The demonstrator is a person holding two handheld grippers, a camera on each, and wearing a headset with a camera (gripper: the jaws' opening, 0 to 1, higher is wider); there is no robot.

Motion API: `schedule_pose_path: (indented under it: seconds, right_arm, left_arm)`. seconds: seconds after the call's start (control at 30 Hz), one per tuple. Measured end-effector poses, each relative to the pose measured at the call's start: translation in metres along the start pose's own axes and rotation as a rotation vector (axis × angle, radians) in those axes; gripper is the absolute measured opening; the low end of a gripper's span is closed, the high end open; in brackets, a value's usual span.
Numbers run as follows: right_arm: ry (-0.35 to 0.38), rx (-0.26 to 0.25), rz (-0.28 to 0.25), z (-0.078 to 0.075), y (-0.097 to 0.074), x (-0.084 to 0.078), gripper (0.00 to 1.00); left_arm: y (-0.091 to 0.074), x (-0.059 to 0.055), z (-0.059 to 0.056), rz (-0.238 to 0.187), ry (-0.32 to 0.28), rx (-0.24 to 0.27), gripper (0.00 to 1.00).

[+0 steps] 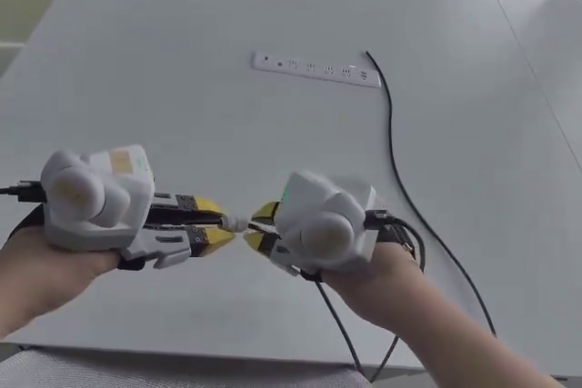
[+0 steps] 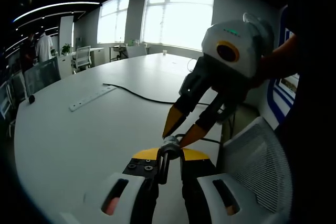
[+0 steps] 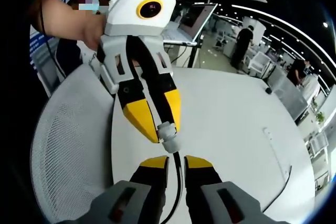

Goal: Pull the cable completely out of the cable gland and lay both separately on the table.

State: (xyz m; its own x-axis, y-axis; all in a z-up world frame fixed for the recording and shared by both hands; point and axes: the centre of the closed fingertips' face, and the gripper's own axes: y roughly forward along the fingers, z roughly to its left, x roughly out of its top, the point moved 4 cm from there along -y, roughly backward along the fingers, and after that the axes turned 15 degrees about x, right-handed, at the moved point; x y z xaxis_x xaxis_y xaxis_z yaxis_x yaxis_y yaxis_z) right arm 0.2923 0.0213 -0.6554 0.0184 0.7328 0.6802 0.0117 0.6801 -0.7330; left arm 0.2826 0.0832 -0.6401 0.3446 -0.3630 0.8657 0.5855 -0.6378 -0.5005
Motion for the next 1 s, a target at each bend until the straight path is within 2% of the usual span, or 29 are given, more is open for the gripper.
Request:
schedule_pose_path:
  seconds: [0.23, 0.37, 0.47, 0.73, 1.0]
  right_arm:
    - [-0.044, -0.002, 0.013, 0.002, 0.001, 0.0, 0.0]
    - [-0.043, 0.002, 0.001, 0.003, 0.001, 0.0, 0.0]
    - [-0.007, -0.005, -0.016, 0.001, 0.0, -0.002, 0.0]
    - [0.098, -0.02, -0.021, -0.004, -0.003, -0.014, 0.0]
    - [0.275, -0.018, -0.041, -0.004, -0.005, -0.034, 0.0]
  left_arm:
    - [0.001, 0.0, -0.003, 0.004, 0.003, -0.004, 0.15]
    - [0.001, -0.001, -0.004, 0.002, 0.0, -0.003, 0.15]
    - [0.001, 0.0, -0.003, -0.001, -0.002, 0.0, 0.15]
    - [-0.001, 0.001, -0.001, -0.006, -0.005, 0.006, 0.15]
    - [-0.001, 0.003, -0.002, -0.01, -0.004, 0.002, 0.15]
